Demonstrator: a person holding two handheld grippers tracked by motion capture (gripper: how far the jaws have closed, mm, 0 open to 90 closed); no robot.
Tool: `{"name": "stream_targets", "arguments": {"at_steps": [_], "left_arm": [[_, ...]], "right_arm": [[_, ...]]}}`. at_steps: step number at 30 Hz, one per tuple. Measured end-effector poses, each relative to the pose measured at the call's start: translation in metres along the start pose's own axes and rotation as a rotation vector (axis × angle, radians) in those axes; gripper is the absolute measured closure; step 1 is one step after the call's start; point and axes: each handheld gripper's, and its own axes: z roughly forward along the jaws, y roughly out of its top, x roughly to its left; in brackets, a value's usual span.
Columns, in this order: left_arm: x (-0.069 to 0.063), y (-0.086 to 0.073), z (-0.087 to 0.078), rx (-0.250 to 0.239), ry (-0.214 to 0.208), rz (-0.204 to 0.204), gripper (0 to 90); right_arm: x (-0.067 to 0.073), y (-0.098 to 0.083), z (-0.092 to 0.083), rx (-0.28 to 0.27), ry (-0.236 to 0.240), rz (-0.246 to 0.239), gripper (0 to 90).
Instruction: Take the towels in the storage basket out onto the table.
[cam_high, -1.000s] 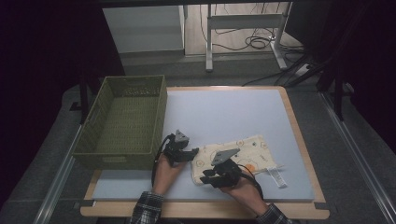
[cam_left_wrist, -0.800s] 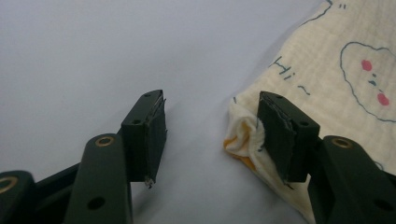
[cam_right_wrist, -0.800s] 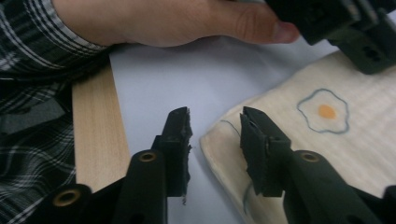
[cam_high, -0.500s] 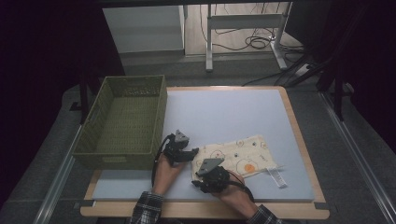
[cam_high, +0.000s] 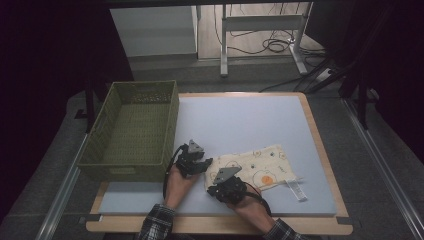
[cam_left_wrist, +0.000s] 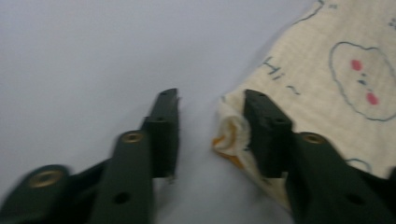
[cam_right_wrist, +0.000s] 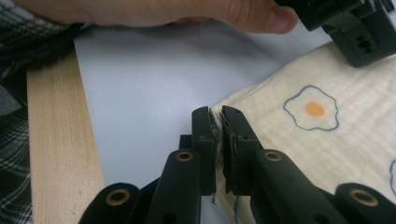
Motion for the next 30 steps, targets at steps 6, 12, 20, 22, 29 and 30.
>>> {"name": "stream_targets", "arguments": {"at_steps": [6,12,20,22,29,30], "left_arm": [[-0.008,0.002,0.0,-0.005,-0.022,-0.002,85.4],[-0.007,0.012,-0.003,-0.034,-0.04,0.001,85.7],[-0.02,0.039,-0.01,-0.098,-0.038,0.059,85.2],[-0.024,0.046,-0.009,-0.108,-0.044,0.076,85.2],[-0.038,0.065,0.005,-0.124,-0.087,0.123,85.3],[-0.04,0.068,0.008,-0.122,-0.092,0.129,85.3]], "right_arm": [[-0.001,0.002,-0.002,0.0,0.025,0.012,84.6],[-0.005,0.006,-0.021,-0.058,0.032,0.028,84.6],[-0.016,0.003,-0.048,-0.118,0.011,0.058,84.4],[-0.02,-0.001,-0.054,-0.126,-0.004,0.065,84.4],[-0.031,-0.017,-0.072,-0.143,-0.043,0.101,84.5],[-0.033,-0.019,-0.074,-0.144,-0.047,0.104,84.5]]}}
